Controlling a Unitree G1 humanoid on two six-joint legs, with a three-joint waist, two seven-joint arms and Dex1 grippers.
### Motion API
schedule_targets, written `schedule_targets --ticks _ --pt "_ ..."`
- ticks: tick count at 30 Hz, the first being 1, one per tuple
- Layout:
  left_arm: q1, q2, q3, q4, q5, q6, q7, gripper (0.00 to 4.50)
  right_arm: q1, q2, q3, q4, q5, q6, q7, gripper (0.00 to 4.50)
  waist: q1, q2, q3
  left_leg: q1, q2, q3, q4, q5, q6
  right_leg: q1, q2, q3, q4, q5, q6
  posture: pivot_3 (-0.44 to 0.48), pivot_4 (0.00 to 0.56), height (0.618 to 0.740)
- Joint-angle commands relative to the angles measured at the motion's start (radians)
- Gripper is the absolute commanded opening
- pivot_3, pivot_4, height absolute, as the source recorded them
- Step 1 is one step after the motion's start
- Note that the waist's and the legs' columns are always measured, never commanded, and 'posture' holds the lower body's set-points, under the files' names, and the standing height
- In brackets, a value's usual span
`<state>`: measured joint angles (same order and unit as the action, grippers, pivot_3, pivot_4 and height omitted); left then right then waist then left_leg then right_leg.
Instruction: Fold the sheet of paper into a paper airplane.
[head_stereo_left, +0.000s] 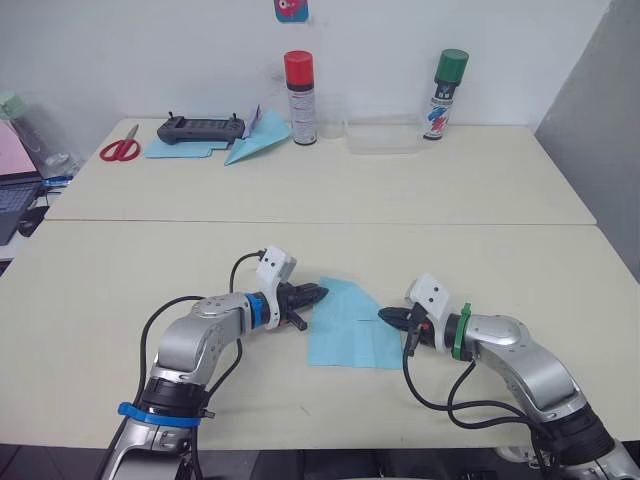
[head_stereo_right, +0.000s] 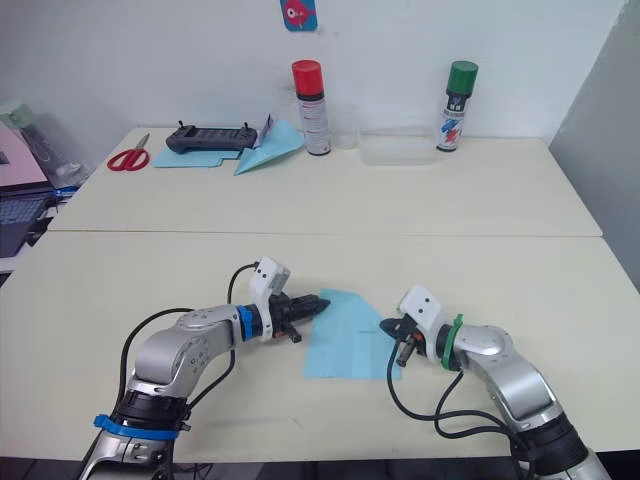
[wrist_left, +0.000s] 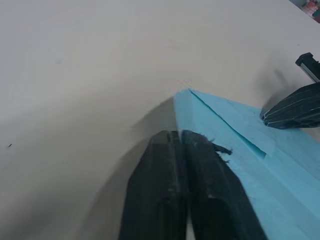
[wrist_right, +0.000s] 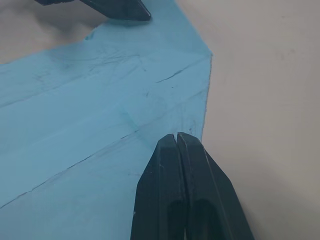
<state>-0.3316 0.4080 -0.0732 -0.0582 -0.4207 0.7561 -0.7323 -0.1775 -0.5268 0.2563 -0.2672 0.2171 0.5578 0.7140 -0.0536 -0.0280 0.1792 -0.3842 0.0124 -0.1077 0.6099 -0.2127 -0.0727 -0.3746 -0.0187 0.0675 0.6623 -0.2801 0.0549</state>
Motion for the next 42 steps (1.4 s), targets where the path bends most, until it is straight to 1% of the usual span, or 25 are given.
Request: schedule_targets --ticks 1,6,14,17,22,26,32,38,42 --pt "-0.019 0.002 0.000 -0.007 0.002 -0.021 -0.006 0.04 0.013 -0.002 0.003 0.008 -0.017 0.024 -0.014 0.00 0.000 0.000 0.000 0.000 0.000 0.000 0.000 0.000 0.000 0.000 0.000 0.000 0.000 0.000 0.000 0.000 0.150 0.740" --pt "-0.029 0.031 -0.002 0.021 0.047 -0.064 0.005 0.04 0.006 0.007 0.005 0.011 -0.015 0.022 -0.016 0.00 0.000 0.000 0.000 0.000 0.000 0.000 0.000 0.000 0.000 0.000 0.000 0.000 0.000 0.000 0.000 0.000 0.150 0.740" --pt "-0.037 0.043 0.005 0.023 0.041 -0.093 -0.010 0.04 -0.012 0.029 -0.001 0.013 -0.004 0.025 -0.015 0.00 -0.002 0.000 0.000 -0.002 0.000 0.000 -0.001 0.000 0.000 -0.003 0.000 0.000 0.000 0.000 0.000 0.000 0.150 0.740" --pt "-0.023 0.058 -0.018 -0.013 0.038 -0.103 -0.043 0.04 -0.011 0.030 0.000 0.010 -0.004 0.027 -0.013 0.00 -0.002 0.000 0.000 -0.005 0.000 0.000 -0.001 0.000 0.000 -0.006 0.000 0.000 0.000 0.000 0.000 0.000 0.150 0.740" --pt "-0.018 0.076 -0.057 -0.046 0.050 -0.118 -0.071 0.04 -0.009 0.027 0.003 0.009 -0.006 0.029 -0.010 0.00 -0.002 0.000 0.000 -0.006 0.000 0.000 -0.001 0.000 0.000 -0.006 0.000 0.000 0.000 0.000 0.000 0.000 0.150 0.740" --pt "-0.024 0.098 -0.100 -0.061 0.084 -0.152 -0.101 0.04 -0.008 0.024 0.004 0.008 -0.008 0.031 -0.009 0.00 -0.002 0.000 0.000 -0.006 0.000 0.000 -0.001 0.000 0.000 -0.006 0.000 0.000 0.000 0.000 0.000 0.000 0.150 0.740" --pt "-0.037 0.122 -0.157 -0.051 0.141 -0.213 -0.143 0.04 -0.005 0.021 0.004 0.006 -0.010 0.031 -0.009 0.00 -0.001 0.000 0.000 -0.006 0.000 0.000 -0.001 0.000 0.000 -0.006 0.000 0.000 0.000 0.000 0.000 0.000 0.150 0.740" --pt "-0.043 0.128 -0.181 -0.049 0.161 -0.227 -0.177 0.04 -0.003 0.021 0.004 0.005 -0.011 0.032 -0.012 0.00 -0.001 0.000 0.000 -0.006 0.000 0.000 -0.001 0.000 0.000 -0.006 0.000 0.000 0.000 0.000 0.000 0.000 0.150 0.740" --pt "-0.058 0.130 -0.207 -0.023 0.202 -0.254 -0.186 0.04 0.000 0.023 0.004 0.000 -0.011 0.033 -0.016 0.00 0.000 0.000 0.000 -0.006 0.000 0.000 -0.001 0.000 0.000 -0.006 0.000 0.000 0.000 0.000 0.000 0.000 0.150 0.740"
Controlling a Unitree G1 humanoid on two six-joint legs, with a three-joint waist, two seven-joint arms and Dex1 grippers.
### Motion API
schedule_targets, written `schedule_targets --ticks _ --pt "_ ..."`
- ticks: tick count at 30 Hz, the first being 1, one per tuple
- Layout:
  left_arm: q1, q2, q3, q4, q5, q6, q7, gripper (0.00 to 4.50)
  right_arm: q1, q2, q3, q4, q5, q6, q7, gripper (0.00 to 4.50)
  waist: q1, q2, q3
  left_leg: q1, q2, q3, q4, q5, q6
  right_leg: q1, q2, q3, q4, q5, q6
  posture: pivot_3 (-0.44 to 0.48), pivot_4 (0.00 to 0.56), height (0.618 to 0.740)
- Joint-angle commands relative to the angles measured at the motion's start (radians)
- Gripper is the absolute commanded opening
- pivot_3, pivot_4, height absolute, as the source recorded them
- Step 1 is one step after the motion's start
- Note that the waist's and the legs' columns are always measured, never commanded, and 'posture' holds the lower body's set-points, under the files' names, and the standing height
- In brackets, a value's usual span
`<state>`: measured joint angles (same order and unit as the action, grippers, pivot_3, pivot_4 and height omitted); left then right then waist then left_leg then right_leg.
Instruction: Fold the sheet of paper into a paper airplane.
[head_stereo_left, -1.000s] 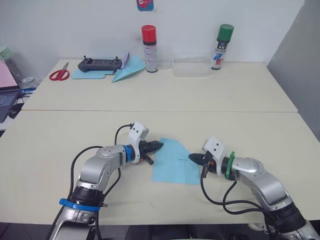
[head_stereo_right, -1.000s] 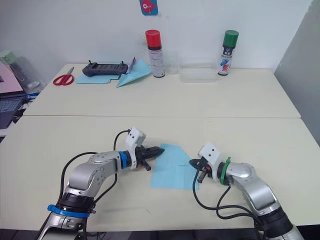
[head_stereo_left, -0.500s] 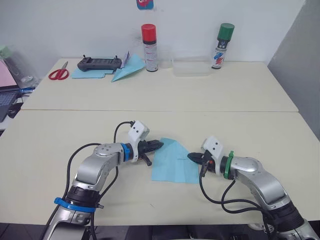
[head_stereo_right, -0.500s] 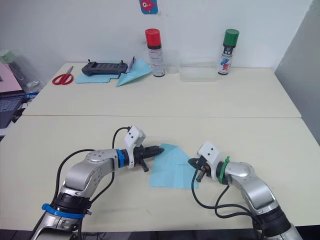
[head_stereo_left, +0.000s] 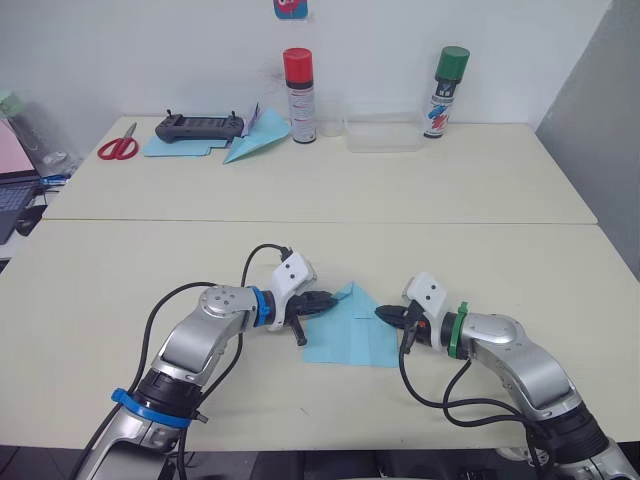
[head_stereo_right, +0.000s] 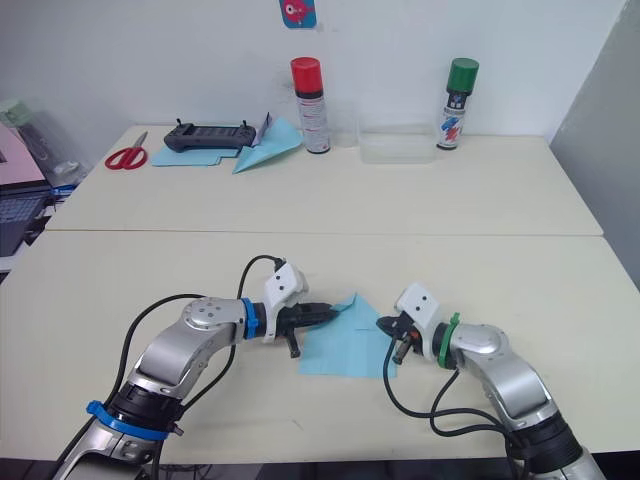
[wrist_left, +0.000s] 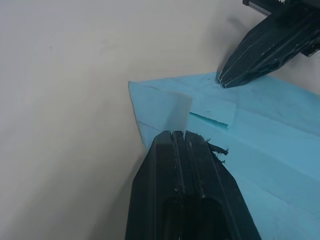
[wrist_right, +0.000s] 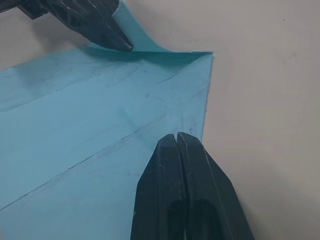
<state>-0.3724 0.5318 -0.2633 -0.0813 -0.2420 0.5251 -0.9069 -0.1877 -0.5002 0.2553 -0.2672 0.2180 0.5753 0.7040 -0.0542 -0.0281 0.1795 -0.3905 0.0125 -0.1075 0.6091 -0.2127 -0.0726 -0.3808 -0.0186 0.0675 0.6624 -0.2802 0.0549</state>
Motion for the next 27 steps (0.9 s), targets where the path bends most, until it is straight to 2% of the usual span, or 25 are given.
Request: schedule_targets --ticks 1,5,10,16,23,27 --pt "-0.019 0.007 -0.019 0.003 0.027 -0.025 -0.014 0.04 0.011 -0.004 0.005 -0.001 -0.012 0.016 -0.007 0.00 0.000 0.000 0.000 0.000 0.000 0.000 0.000 0.000 0.000 0.000 0.000 0.000 0.000 0.000 0.000 0.000 0.150 0.740" --pt "-0.026 0.017 -0.039 0.023 0.068 -0.053 -0.021 0.04 0.014 -0.004 0.005 -0.005 -0.011 0.016 -0.010 0.00 0.000 0.000 0.000 0.000 0.000 0.000 0.000 0.000 0.000 0.000 0.000 0.000 0.000 0.000 0.000 0.000 0.150 0.740" --pt "-0.027 0.004 -0.034 0.031 0.060 -0.047 -0.033 0.04 0.012 0.006 -0.001 -0.004 -0.009 0.011 -0.021 0.00 0.000 0.000 0.000 0.000 0.000 0.000 0.000 0.000 0.000 0.000 0.000 0.000 0.000 0.000 0.000 0.000 0.150 0.740" --pt "-0.035 0.005 -0.051 0.042 0.073 -0.049 -0.050 0.04 -0.013 0.061 -0.024 0.009 0.006 0.015 -0.049 0.00 0.000 0.000 0.000 0.000 0.000 0.000 0.000 0.000 0.000 0.000 0.000 0.000 0.000 0.000 0.000 0.000 0.150 0.740" --pt "-0.049 0.000 -0.056 0.067 0.095 -0.063 -0.040 0.04 -0.125 0.194 -0.064 0.066 0.035 -0.015 -0.097 0.00 0.001 0.001 0.001 -0.001 0.000 0.000 0.000 0.000 0.000 -0.001 0.000 0.000 0.001 0.000 0.000 0.000 0.150 0.740" --pt "-0.050 -0.002 -0.058 0.074 0.113 -0.079 -0.036 0.04 -0.158 0.214 -0.040 0.105 0.012 -0.014 -0.095 0.00 0.006 0.001 0.001 -0.003 0.000 -0.001 0.000 0.000 0.000 -0.002 0.000 -0.001 0.000 0.000 0.000 0.000 0.150 0.740"
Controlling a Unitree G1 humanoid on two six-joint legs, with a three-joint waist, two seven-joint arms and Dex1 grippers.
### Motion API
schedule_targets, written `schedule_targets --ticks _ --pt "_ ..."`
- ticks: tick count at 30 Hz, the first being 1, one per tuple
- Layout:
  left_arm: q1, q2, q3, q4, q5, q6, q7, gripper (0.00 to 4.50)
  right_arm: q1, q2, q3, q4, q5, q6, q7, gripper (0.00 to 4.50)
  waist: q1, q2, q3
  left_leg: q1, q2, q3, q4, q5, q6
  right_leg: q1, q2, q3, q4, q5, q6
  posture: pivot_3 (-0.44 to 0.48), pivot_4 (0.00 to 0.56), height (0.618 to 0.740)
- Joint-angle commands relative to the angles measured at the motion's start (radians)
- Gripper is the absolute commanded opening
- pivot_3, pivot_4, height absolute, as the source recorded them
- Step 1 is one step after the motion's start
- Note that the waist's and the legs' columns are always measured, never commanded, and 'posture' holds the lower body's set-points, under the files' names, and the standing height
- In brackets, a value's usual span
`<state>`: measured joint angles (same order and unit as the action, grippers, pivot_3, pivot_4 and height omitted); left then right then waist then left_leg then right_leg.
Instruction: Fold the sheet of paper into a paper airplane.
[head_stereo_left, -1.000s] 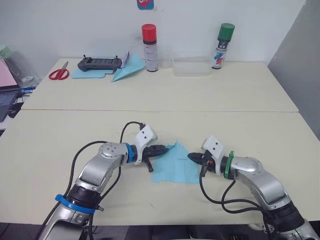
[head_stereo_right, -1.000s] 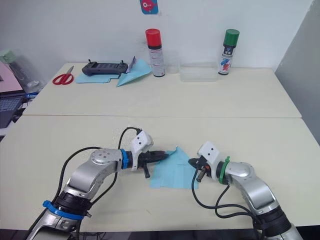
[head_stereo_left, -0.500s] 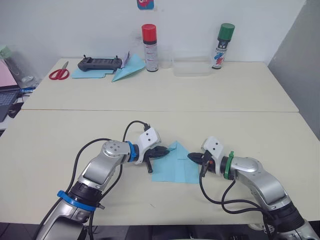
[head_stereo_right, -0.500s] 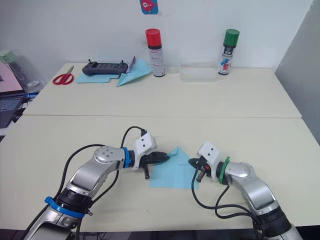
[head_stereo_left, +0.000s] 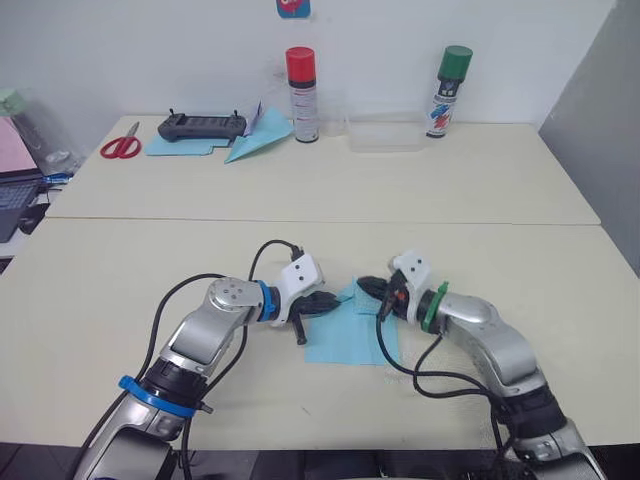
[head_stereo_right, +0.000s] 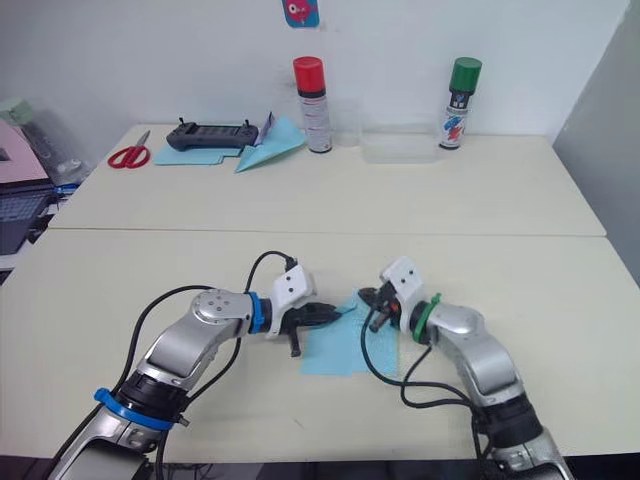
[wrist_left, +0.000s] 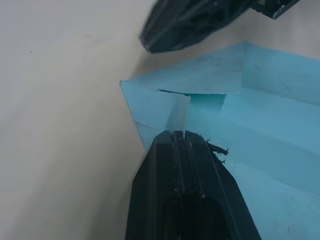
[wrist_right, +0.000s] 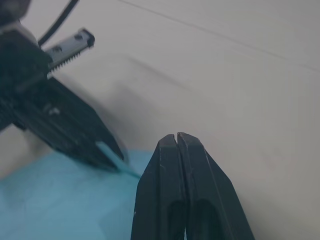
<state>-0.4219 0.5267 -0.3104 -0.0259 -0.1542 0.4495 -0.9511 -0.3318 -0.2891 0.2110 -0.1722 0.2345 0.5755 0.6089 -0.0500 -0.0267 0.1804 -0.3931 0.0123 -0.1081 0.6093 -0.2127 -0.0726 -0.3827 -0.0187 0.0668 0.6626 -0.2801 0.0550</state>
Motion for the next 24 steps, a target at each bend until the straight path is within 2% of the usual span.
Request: schedule_targets --ticks 1,16,20,24 --pt "-0.001 0.002 -0.010 0.019 0.026 -0.003 0.009 0.04 -0.019 0.004 0.014 0.018 -0.011 -0.015 0.003 0.00 0.003 0.000 0.000 -0.001 0.000 0.000 0.000 0.000 0.000 -0.001 0.000 0.000 0.000 0.000 0.000 0.000 0.150 0.740" --pt "0.011 0.002 0.000 -0.014 0.006 -0.019 -0.022 0.04 -0.054 -0.016 0.115 0.118 -0.114 -0.031 0.026 0.00 0.001 0.000 0.000 -0.003 0.000 0.000 0.000 0.000 0.000 -0.004 0.000 0.000 0.001 0.000 0.000 0.000 0.150 0.740" --pt "0.007 -0.004 0.013 -0.024 -0.013 -0.016 -0.036 0.98 -0.047 -0.021 0.109 0.117 -0.116 -0.027 0.029 0.00 0.001 0.000 0.000 -0.003 0.000 0.000 0.000 0.000 0.000 -0.004 0.000 0.000 0.002 0.000 0.000 0.000 0.150 0.740" --pt "0.006 0.017 0.021 -0.042 -0.019 0.001 -0.053 2.24 -0.041 -0.025 0.106 0.110 -0.114 -0.022 0.030 0.00 0.001 0.000 0.000 -0.004 0.000 0.000 0.000 0.000 0.000 -0.004 0.000 0.000 0.002 0.000 0.000 0.000 0.150 0.740"
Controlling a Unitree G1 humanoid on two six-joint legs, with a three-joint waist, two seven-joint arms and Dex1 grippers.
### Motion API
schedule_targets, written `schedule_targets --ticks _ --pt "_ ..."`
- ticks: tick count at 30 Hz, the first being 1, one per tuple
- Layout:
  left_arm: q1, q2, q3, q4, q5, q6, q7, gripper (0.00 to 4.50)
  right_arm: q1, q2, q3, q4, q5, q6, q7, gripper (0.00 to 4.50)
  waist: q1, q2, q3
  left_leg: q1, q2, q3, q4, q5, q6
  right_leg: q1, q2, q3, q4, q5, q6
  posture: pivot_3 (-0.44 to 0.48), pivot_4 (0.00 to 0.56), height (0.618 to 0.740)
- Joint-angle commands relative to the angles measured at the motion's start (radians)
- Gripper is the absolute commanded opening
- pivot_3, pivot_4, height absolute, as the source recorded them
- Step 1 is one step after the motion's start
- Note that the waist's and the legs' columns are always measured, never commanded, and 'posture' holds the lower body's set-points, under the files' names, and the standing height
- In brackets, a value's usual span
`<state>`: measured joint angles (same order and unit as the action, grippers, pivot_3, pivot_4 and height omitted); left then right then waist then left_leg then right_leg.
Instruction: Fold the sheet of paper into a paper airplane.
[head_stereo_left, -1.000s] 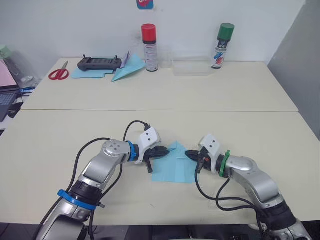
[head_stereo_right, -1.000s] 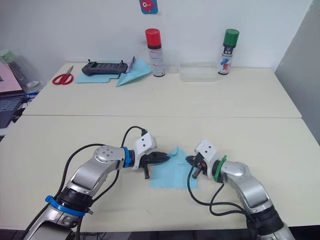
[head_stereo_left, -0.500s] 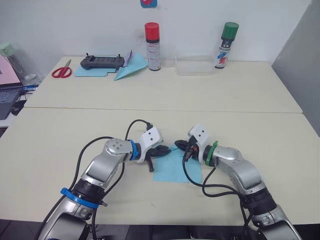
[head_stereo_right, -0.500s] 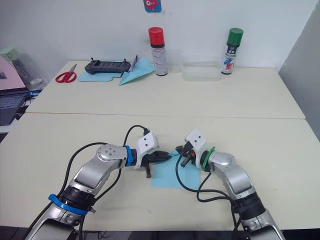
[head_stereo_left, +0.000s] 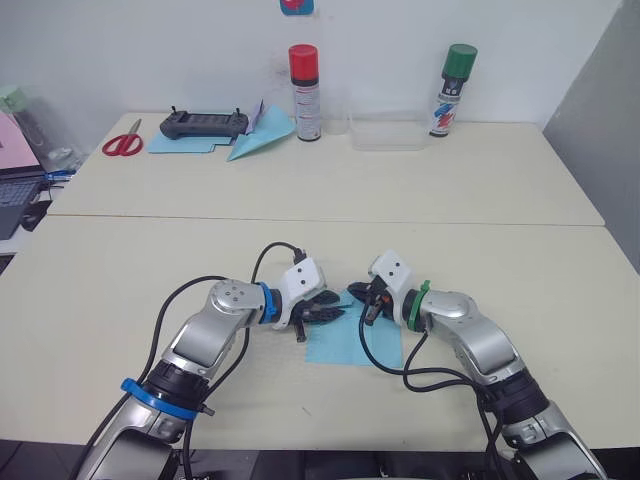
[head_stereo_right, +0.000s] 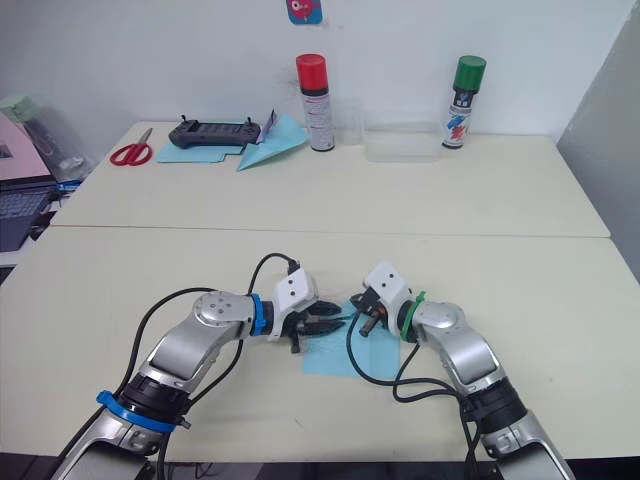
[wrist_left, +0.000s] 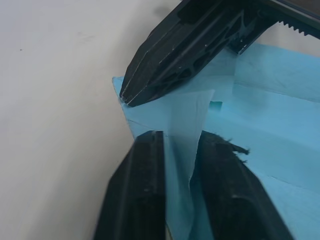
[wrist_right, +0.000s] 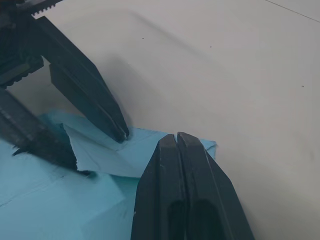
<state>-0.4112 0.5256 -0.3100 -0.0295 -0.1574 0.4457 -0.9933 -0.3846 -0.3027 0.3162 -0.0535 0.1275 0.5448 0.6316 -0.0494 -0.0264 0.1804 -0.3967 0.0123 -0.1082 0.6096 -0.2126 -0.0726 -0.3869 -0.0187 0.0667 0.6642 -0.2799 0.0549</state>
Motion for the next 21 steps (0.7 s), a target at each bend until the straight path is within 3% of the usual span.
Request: schedule_targets --ticks 1,3,8,13,16,21 --pt "-0.005 0.025 0.026 -0.042 -0.018 0.015 -0.014 2.61 0.013 -0.013 0.000 -0.010 -0.007 0.009 0.008 0.00 0.000 0.000 0.000 0.000 0.000 0.000 0.000 0.000 0.000 0.000 0.000 0.000 0.000 0.000 0.000 0.000 0.150 0.740" --pt "-0.007 0.057 0.048 -0.059 -0.054 0.068 -0.050 3.18 0.016 -0.017 0.000 -0.014 -0.006 0.012 0.011 0.00 -0.001 0.000 0.000 0.000 0.000 0.000 0.000 0.000 0.000 0.000 0.000 0.000 0.000 0.000 0.000 0.000 0.150 0.740" --pt "-0.030 0.090 0.142 -0.056 -0.151 0.167 -0.065 3.18 0.020 -0.034 0.005 -0.023 -0.003 0.022 0.029 0.00 0.000 0.000 0.000 0.000 0.000 0.000 0.000 0.000 0.000 0.000 0.000 0.000 0.000 0.000 0.000 0.000 0.150 0.740" --pt "-0.059 0.042 0.202 0.028 -0.142 0.127 0.018 3.18 0.029 -0.048 0.015 -0.036 0.000 0.023 0.049 0.00 0.002 0.000 0.000 -0.001 0.000 0.000 0.000 0.000 0.000 0.000 0.000 -0.001 0.000 0.000 0.000 0.000 0.150 0.740" --pt "-0.054 -0.013 0.208 0.038 -0.143 0.110 0.061 2.56 0.030 -0.049 0.016 -0.038 0.000 0.021 0.055 0.00 0.002 0.000 0.000 -0.001 0.000 0.000 0.000 0.000 0.000 0.000 0.000 -0.001 0.000 0.000 0.000 0.000 0.150 0.740" --pt "-0.013 -0.086 0.160 0.012 -0.123 0.084 0.104 1.03 0.033 -0.050 0.019 -0.046 -0.001 0.021 0.060 0.00 0.002 0.000 0.000 -0.001 0.000 0.000 0.000 0.000 0.000 0.000 0.000 0.000 0.000 0.002 -0.004 0.000 0.150 0.740"
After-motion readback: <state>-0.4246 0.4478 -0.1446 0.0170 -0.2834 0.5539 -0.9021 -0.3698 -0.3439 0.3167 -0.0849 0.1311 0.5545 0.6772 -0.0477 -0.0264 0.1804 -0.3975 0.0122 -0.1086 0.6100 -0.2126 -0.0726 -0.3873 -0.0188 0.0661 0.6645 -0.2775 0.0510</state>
